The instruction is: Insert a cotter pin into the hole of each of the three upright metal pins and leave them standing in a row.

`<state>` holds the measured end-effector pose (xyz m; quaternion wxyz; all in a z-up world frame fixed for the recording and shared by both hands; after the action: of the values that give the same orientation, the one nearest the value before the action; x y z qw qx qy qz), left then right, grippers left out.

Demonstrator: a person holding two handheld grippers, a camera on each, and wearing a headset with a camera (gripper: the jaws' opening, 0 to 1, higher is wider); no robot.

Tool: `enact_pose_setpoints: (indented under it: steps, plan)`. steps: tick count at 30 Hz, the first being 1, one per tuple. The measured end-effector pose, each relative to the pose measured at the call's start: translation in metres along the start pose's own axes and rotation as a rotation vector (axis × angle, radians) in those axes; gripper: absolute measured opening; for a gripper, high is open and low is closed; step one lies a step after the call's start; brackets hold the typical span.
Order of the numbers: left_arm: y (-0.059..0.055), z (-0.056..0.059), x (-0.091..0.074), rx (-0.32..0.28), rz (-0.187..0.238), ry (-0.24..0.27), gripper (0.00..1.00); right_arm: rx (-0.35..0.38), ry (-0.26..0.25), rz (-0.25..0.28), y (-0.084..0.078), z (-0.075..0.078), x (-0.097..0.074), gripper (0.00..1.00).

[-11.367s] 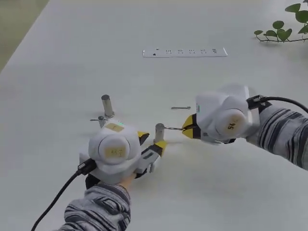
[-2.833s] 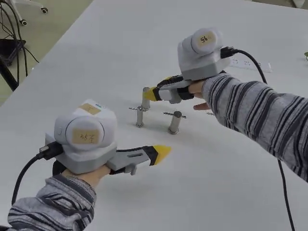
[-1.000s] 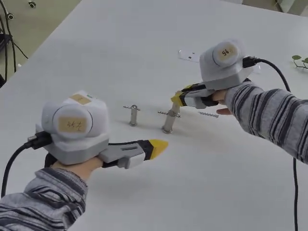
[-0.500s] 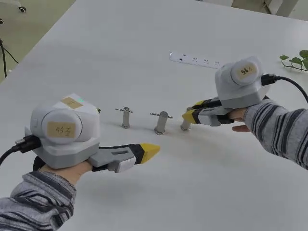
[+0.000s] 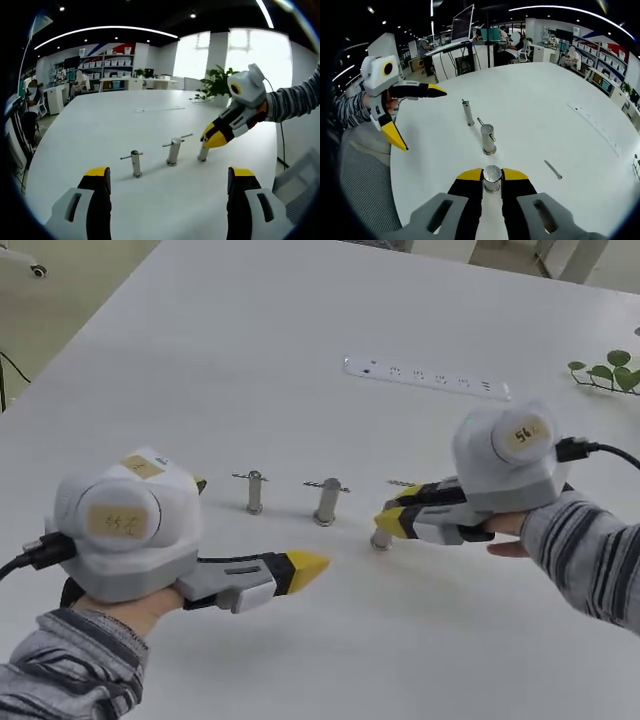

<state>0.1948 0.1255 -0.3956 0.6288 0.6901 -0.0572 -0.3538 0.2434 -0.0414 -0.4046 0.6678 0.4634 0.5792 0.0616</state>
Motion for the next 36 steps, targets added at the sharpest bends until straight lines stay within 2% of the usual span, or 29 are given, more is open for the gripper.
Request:
enact_pose_setpoints:
  steps: [11, 20, 25, 27, 29, 31, 36]
  plan:
    - [0.001, 0.001, -0.001, 0.020, -0.001, -0.003, 0.99, -0.038, 0.044, -0.005, -0.004, -0.020, 0.010, 0.08]
    - [0.001, 0.000, 0.000, 0.014, -0.004, -0.005, 0.99, -0.061, 0.072, 0.001, -0.003, -0.022, 0.017, 0.08]
    - [0.000, -0.001, 0.001, 0.016, -0.008, -0.004, 0.99, -0.111, 0.078, -0.010, -0.005, -0.022, 0.016, 0.09]
    - [0.000, -0.001, 0.001, 0.016, -0.008, -0.003, 0.99, -0.077, 0.090, 0.001, -0.006, -0.021, 0.016, 0.09]
    - [0.001, -0.001, 0.001, 0.014, -0.005, -0.004, 0.99, -0.084, 0.091, 0.004, -0.006, -0.021, 0.016, 0.09]
    - [0.001, -0.001, 0.002, 0.011, 0.000, -0.005, 0.99, -0.137, 0.082, 0.002, -0.006, -0.023, 0.016, 0.09]
    - [-0.001, -0.002, 0.002, 0.011, -0.011, -0.004, 0.99, -0.167, 0.068, 0.001, -0.006, -0.023, 0.016, 0.10]
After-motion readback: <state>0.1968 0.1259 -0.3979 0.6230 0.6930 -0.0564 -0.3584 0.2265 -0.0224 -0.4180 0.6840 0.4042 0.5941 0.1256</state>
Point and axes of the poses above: the centre of the closed fingertips' face, and the gripper's own axes: x roughly forward along the fingers, z roughly to its right, y roughly out of its top, the point moved 5 cm from there along -x, roughly backward along the fingers, and after that the axes turned 6 degrees about x, right-handed, at the moved point
